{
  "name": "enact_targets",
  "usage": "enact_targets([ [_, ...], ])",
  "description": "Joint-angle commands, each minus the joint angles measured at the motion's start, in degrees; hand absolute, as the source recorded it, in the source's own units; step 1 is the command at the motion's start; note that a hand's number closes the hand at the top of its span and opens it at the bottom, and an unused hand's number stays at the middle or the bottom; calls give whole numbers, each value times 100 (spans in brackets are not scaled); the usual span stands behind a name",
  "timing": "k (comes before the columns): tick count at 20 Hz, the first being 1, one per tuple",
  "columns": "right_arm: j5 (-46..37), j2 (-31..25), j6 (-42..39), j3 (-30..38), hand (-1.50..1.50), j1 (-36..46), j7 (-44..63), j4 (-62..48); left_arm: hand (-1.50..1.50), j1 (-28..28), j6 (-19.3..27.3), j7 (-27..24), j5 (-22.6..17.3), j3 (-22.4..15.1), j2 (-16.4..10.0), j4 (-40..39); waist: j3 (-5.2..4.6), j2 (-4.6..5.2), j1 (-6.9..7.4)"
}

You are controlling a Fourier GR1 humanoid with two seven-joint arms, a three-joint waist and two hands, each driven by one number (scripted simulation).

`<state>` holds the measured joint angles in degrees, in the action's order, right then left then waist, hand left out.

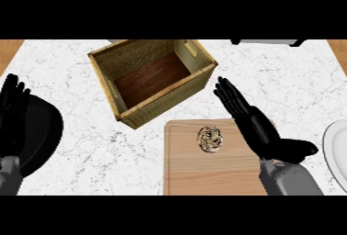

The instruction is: Pick the cupcake from the cutting board and place it in the basket

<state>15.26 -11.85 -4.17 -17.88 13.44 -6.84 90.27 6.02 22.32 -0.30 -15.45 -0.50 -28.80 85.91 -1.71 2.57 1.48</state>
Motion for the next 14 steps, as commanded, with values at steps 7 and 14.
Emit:
enact_targets([
  [7,1000,1148,911,662,150,454,-209,-215,0,311,-706,-311,402,-567,-259,54,444,-143,-655],
  [14,-211,1178,2976,-2950,-150,1245,739,30,0,734,-1280,-195,643,-969,-370,81,161,-307,-99],
])
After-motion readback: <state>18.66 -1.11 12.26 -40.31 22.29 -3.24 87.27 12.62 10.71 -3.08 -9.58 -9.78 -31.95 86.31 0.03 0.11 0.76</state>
